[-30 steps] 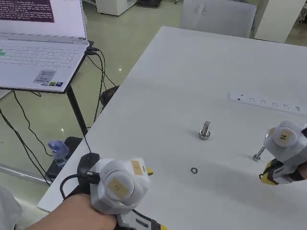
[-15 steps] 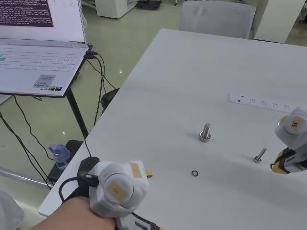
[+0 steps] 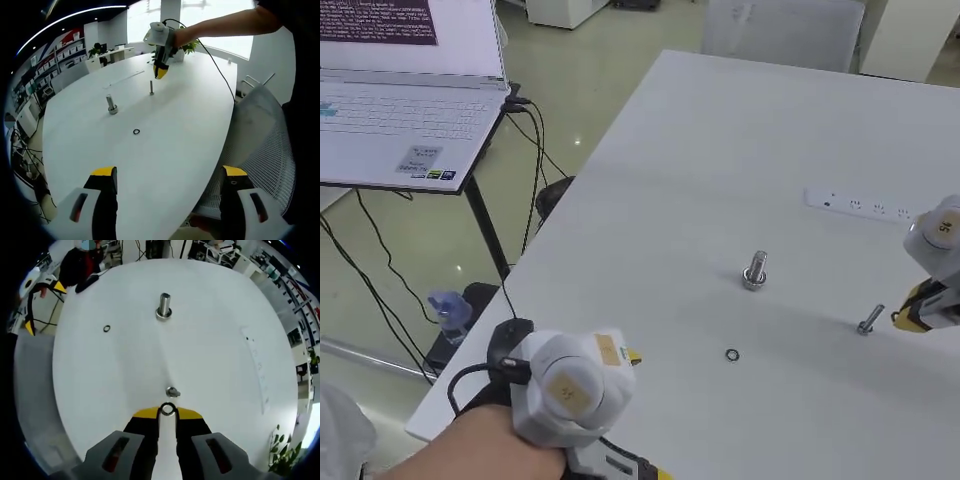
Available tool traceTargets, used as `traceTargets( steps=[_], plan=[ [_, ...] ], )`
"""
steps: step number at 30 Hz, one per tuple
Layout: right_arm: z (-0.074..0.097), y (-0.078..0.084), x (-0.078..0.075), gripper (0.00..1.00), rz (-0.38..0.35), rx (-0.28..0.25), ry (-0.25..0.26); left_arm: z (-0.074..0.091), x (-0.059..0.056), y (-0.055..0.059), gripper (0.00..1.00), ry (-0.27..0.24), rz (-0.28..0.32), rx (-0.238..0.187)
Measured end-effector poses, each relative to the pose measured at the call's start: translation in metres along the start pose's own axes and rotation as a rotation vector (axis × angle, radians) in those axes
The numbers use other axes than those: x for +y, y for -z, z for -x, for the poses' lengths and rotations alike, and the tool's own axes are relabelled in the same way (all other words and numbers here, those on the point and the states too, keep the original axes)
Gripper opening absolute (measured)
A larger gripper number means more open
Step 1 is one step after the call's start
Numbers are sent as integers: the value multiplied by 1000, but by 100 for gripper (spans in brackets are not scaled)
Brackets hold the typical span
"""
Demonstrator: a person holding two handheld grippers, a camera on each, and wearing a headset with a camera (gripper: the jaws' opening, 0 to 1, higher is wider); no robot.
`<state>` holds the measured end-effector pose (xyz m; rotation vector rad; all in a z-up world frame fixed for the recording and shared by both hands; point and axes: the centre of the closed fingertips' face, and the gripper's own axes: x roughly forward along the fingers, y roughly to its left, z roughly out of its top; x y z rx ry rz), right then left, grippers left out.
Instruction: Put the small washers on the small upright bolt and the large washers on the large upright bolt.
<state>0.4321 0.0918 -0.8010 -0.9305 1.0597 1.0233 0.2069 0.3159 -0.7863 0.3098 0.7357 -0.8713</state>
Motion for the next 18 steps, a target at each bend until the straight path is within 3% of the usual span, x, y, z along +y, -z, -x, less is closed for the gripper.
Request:
traceTargets(
  steps=[13,18],
  plan=[
    [-9,-10,-12,12,-9,-14,6,-2,6,-3,89,-9,16,-17],
    [-12,-11,-14,12,-17,-16,1,-2,10,-9,91,-13,29,-48]
  ],
)
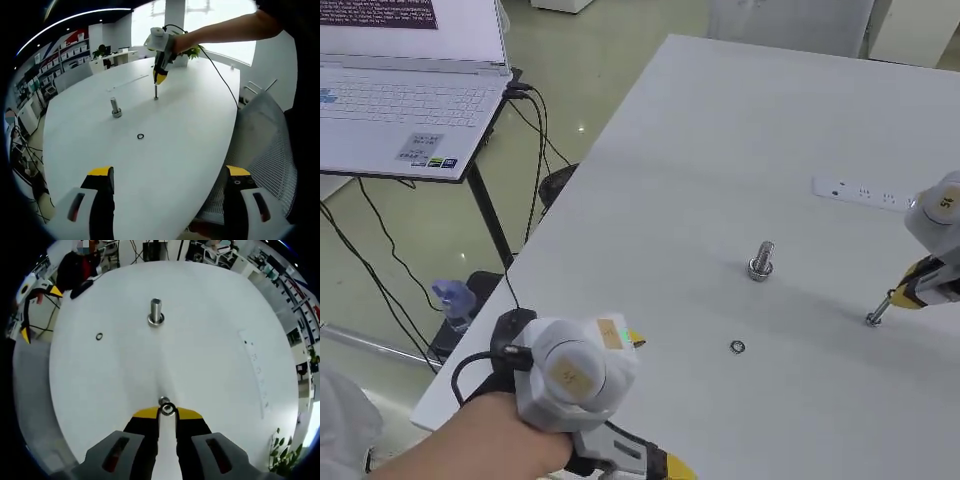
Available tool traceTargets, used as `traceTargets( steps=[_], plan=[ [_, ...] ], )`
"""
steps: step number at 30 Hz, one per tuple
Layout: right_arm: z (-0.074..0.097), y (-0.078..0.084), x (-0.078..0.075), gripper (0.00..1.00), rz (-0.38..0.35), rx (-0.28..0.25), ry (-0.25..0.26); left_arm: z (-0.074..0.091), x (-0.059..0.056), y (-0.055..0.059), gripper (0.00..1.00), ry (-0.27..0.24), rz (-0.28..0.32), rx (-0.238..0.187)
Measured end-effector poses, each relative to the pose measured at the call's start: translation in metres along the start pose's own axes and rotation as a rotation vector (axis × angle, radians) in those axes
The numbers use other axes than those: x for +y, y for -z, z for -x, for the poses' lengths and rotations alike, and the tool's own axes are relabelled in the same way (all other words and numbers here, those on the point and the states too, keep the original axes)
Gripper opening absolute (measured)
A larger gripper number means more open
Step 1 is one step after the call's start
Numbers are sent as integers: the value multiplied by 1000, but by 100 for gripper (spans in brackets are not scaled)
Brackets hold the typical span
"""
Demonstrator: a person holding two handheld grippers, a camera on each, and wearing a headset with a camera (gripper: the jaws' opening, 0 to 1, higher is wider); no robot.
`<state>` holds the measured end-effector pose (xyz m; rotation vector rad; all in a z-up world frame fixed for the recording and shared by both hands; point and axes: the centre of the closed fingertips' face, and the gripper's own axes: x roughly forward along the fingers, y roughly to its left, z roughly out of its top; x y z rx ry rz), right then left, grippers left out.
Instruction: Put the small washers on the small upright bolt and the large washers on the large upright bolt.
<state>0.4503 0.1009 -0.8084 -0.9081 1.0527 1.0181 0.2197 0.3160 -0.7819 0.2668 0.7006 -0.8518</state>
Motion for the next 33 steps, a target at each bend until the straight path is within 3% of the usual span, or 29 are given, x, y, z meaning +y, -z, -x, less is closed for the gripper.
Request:
traceTargets(
  steps=[24,33],
  plan=[
    [-16,3,2,12,2,30,-24,-6,-1,7,87,20,10,27],
    [-31,7,4,12,3,46,-39,-8,-1,10,85,30,18,36]
  ],
)
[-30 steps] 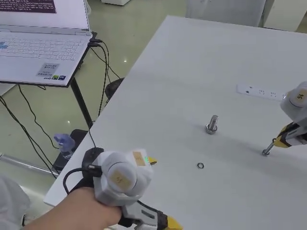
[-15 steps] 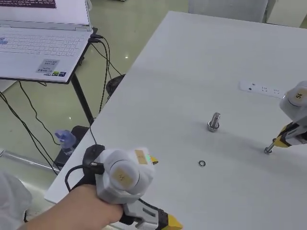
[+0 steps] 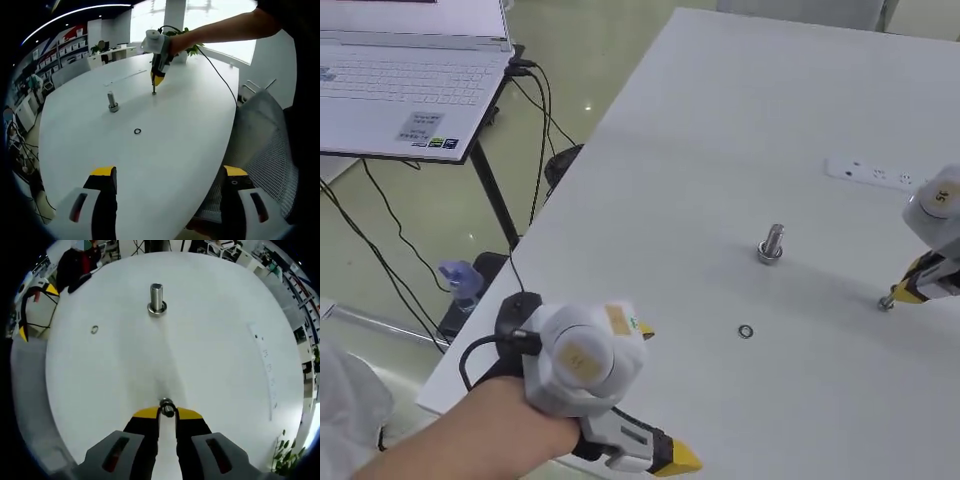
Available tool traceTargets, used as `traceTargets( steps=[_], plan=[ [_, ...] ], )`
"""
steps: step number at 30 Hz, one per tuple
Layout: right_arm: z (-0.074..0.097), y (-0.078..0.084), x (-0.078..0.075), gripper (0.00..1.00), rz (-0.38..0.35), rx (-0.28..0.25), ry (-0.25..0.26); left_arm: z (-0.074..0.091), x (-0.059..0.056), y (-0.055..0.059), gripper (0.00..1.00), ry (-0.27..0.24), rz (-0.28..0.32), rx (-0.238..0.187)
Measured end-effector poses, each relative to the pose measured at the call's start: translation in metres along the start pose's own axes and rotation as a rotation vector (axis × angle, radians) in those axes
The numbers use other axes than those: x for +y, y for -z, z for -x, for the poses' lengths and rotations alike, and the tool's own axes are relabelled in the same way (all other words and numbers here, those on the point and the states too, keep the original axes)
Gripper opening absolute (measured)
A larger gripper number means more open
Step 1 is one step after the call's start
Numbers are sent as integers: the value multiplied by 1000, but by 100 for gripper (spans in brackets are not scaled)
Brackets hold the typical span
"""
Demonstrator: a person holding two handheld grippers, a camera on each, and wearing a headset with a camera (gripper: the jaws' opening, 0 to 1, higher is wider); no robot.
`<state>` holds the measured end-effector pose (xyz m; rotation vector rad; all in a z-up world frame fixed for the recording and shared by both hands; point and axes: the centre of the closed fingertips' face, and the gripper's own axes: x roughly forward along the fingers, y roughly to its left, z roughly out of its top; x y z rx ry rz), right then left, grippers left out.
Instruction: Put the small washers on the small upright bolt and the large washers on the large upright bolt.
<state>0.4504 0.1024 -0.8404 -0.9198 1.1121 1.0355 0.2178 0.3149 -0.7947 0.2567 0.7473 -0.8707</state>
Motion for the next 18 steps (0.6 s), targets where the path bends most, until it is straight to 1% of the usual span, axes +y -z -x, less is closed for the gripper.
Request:
traceTargets(
  steps=[3,8,18],
  plan=[
    [-6,0,2,12,3,4,-4,0,1,-1,85,1,0,-3],
    [-12,2,4,12,7,10,-10,-2,0,2,85,6,1,8],
    [-21,3,1,12,10,21,-15,-2,1,9,84,11,12,24]
  ],
)
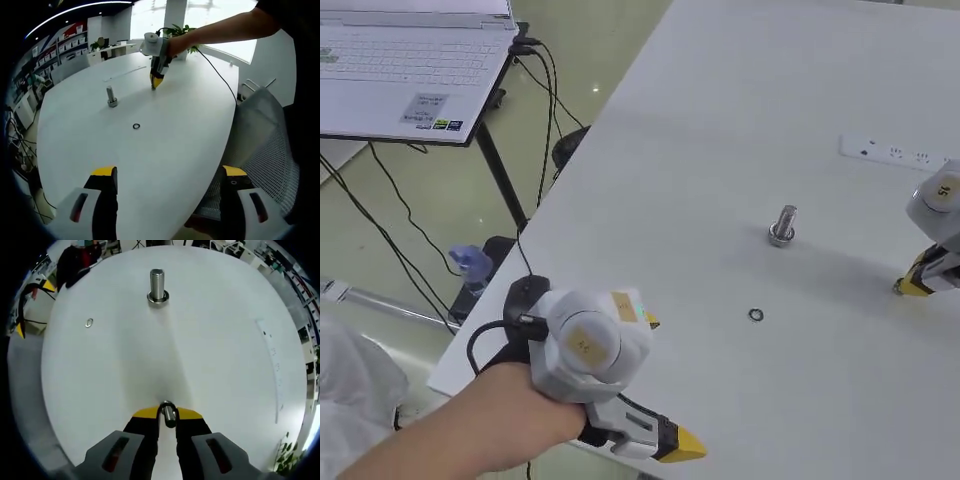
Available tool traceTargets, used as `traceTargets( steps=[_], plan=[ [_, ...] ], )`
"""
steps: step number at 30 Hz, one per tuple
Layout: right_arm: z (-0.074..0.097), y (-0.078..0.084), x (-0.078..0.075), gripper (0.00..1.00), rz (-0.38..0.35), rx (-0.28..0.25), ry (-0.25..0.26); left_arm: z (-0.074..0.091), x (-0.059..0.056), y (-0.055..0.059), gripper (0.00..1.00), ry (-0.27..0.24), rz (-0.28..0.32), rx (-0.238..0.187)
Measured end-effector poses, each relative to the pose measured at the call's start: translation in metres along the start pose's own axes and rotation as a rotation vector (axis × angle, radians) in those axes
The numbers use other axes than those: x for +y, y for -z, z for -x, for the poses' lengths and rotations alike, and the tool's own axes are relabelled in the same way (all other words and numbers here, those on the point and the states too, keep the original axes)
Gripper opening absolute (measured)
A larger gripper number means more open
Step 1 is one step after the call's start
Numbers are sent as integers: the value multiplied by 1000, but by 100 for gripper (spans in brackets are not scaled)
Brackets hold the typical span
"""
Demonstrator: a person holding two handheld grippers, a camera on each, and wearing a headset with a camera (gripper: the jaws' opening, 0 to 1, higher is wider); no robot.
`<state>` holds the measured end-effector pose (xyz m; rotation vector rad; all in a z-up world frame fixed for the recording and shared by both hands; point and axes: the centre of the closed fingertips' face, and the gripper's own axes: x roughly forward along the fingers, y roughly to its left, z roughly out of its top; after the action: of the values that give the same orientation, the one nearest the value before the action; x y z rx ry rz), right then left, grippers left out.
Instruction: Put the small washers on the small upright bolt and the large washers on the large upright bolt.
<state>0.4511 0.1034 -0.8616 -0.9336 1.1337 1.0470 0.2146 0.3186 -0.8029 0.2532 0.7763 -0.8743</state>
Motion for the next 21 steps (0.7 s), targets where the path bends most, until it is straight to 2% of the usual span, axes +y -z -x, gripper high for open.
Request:
traceTargets(
  steps=[21],
  plan=[
    [-1,2,0,14,17,10,4,1,0,-1,83,-2,-5,1]
  ],
)
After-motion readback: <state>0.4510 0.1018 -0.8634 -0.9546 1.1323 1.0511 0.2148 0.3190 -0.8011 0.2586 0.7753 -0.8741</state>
